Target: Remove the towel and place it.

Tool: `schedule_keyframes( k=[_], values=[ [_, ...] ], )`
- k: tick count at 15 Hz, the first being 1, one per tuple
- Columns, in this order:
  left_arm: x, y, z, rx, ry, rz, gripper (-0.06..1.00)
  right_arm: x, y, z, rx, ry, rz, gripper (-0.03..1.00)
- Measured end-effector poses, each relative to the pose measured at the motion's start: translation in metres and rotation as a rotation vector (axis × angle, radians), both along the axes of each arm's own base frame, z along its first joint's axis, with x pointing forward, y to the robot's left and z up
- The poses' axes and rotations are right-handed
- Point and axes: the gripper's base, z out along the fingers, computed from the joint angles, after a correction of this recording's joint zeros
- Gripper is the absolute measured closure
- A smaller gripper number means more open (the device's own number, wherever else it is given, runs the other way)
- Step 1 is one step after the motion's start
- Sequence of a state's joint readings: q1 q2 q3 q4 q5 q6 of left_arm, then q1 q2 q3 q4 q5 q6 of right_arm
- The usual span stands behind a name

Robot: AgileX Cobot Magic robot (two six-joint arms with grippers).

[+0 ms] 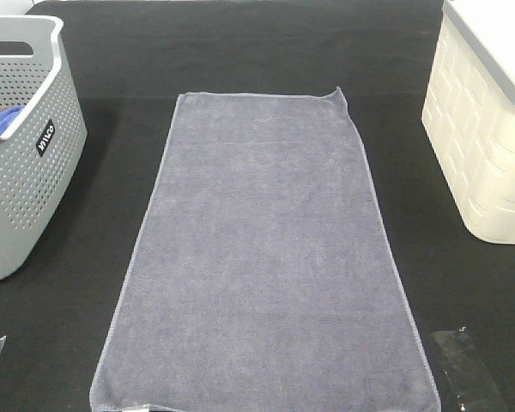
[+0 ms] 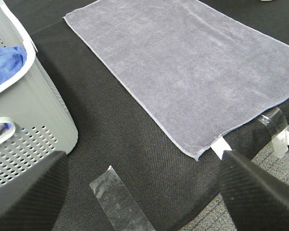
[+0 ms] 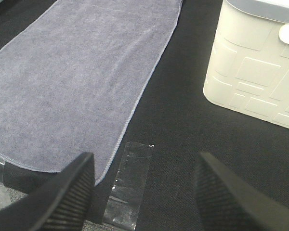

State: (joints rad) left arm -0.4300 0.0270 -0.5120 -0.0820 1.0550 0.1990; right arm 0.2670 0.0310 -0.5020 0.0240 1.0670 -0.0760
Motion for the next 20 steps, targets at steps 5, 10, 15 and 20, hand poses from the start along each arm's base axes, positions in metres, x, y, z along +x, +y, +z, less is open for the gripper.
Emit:
schedule_keyframes(
  k=[5,10,15,20],
  values=[
    [0.0004,-0.0005,0.0000,-0.002,0.001,0.089,0.14,0.0001,0.0005,0.0001,0.000,-0.001,-0.080,0.39],
    [0.0021,-0.0016,0.0000,-0.003,-0.001,0.417,0.14,0.0003,0.0012,0.0003,0.001,-0.005,-0.208,0.39],
    [-0.0022,-0.0017,-0.0001,-0.009,-0.029,0.435,0.14,-0.0033,0.0011,0.0002,0.006,-0.030,-0.209,0.39],
    [-0.0025,-0.0017,-0.0001,-0.009,-0.031,0.435,0.14,-0.0046,0.0021,0.0001,0.014,-0.038,-0.249,0.39]
  ],
)
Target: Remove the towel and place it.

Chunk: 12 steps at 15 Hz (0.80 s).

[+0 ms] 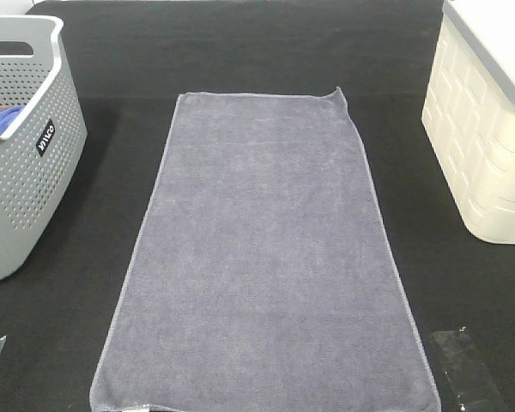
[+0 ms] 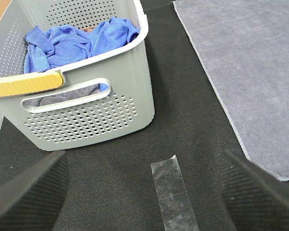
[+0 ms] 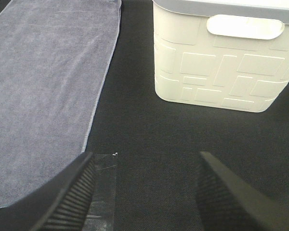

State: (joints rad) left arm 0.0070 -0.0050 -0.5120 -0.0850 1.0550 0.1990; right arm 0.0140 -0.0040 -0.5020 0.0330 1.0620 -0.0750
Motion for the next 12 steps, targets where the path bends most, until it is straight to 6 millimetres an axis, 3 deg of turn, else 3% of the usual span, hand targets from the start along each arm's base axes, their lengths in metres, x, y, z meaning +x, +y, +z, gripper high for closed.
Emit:
schedule_keyframes(
  k=[12],
  values=[
    [-0.0001,0.0001,0.0000,0.001,0.000,-0.020,0.14,-0.0001,-0.0004,0.0000,0.002,0.000,0.051,0.39]
  ],
)
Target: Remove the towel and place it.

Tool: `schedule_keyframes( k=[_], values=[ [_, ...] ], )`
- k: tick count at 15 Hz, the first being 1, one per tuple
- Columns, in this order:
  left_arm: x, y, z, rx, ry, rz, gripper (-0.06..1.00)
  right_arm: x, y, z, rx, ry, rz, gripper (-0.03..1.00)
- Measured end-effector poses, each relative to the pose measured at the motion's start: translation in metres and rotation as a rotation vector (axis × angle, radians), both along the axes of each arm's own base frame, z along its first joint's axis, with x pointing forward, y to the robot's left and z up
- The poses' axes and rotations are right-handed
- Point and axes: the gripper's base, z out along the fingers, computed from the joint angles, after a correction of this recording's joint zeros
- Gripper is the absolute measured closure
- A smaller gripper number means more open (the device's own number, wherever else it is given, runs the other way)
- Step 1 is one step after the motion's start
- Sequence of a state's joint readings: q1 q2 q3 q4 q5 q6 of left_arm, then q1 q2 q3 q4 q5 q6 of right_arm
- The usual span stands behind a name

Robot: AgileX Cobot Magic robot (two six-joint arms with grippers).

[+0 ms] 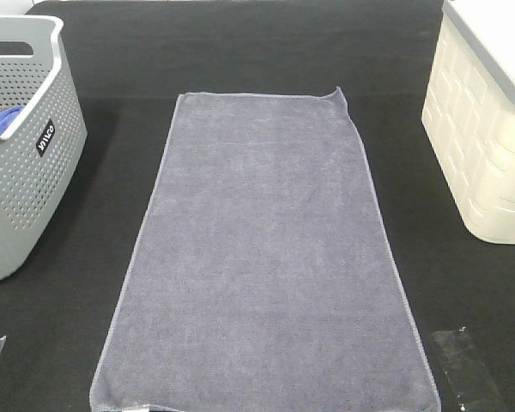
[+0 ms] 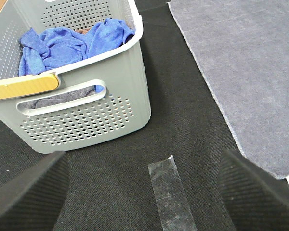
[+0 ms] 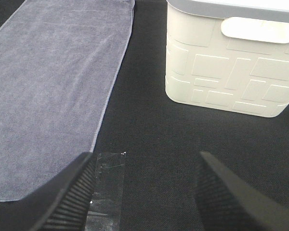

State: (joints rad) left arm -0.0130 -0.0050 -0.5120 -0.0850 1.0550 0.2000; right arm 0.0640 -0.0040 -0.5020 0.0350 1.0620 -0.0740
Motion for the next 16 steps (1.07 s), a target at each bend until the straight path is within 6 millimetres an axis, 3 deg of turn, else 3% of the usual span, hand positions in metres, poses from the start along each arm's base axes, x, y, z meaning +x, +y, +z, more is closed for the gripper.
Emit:
schedule_keyframes(
  k=[16],
  values=[
    [0.0000,0.0000,0.0000,0.000,0.000,0.000,0.14,0.0000,0.0000,0.0000,0.000,0.000,0.000,0.39]
  ],
)
